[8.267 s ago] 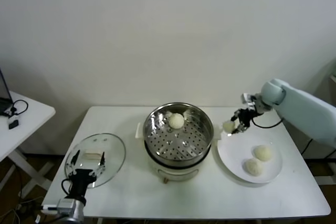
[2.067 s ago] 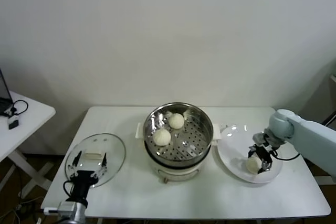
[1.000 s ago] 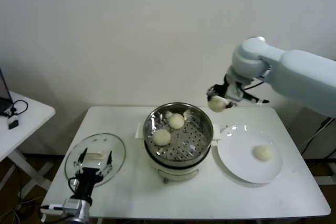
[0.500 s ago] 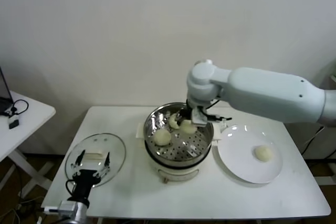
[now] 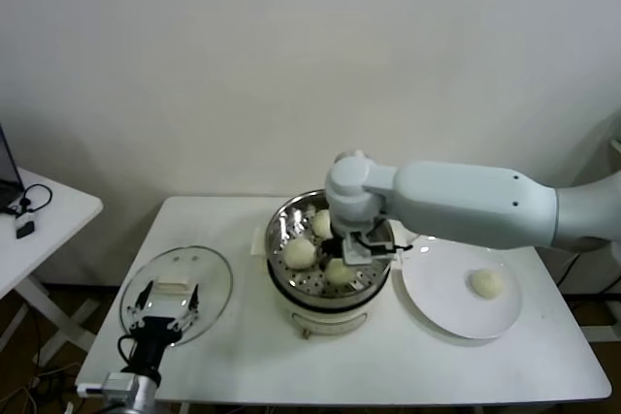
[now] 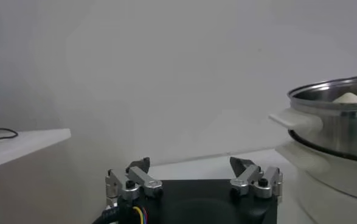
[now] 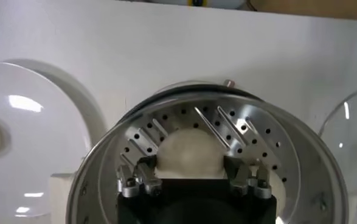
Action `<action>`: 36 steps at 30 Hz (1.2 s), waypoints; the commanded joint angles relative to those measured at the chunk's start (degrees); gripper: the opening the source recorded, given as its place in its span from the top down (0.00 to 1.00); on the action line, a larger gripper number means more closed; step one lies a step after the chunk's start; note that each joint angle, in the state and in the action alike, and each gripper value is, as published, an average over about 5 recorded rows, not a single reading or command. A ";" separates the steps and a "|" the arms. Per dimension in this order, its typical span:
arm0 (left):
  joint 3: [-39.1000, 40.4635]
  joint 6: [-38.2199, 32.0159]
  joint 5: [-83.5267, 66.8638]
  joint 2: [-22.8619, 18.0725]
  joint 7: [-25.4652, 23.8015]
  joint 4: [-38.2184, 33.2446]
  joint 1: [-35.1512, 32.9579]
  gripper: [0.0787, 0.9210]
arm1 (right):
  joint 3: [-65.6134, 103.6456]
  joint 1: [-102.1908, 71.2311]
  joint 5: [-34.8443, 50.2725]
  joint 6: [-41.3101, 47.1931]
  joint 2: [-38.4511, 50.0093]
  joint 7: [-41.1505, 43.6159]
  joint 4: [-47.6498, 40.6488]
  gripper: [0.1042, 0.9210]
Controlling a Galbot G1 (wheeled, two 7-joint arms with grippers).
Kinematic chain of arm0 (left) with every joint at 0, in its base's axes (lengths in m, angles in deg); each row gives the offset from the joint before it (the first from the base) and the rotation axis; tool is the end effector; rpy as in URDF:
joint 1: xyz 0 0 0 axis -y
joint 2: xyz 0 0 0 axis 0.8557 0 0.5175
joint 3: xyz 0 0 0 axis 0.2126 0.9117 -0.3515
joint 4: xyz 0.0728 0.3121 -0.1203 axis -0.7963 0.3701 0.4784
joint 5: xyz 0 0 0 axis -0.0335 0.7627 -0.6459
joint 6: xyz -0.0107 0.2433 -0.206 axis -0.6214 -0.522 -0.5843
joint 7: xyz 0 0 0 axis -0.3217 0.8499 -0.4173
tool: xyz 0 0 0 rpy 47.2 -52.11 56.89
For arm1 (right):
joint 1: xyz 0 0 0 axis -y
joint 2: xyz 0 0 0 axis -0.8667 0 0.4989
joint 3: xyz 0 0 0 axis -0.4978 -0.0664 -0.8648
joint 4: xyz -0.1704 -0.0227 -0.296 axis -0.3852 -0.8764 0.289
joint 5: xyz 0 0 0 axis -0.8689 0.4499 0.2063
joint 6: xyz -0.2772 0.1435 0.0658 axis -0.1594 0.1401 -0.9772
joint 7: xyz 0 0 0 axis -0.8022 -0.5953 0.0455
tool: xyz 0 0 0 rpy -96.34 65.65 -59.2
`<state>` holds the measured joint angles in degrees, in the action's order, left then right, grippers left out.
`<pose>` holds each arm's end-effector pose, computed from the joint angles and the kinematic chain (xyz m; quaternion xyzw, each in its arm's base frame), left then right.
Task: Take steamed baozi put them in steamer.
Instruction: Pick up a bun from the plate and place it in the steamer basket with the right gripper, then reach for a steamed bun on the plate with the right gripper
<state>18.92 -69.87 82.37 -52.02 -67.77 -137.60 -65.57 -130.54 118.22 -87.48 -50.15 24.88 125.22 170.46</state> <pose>0.1266 0.0841 -0.3279 0.0139 -0.9944 -0.0789 0.0686 0.4309 0.1181 -0.0790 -0.6538 -0.0097 -0.7564 0.0192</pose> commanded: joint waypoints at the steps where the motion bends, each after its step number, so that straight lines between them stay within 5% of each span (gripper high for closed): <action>1: -0.09 -0.03 -0.55 0.11 -0.02 0.32 0.00 0.12 | -0.22 -1.70 -2.00 -2.44 -1.03 -0.19 0.15 0.24; 21: -0.22 -0.37 -0.57 0.45 -0.04 1.44 0.12 0.12 | 1.40 -3.45 -6.11 -6.25 -0.08 -0.66 0.72 0.19; 36: -0.61 -0.60 -0.84 0.71 -0.02 1.82 0.24 0.12 | 2.97 4.83 3.13 -7.95 2.87 0.92 0.30 0.12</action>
<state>18.29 -70.37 81.58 -51.41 -67.79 -135.84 -65.36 -128.54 117.27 -89.64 -56.95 25.92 125.53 171.22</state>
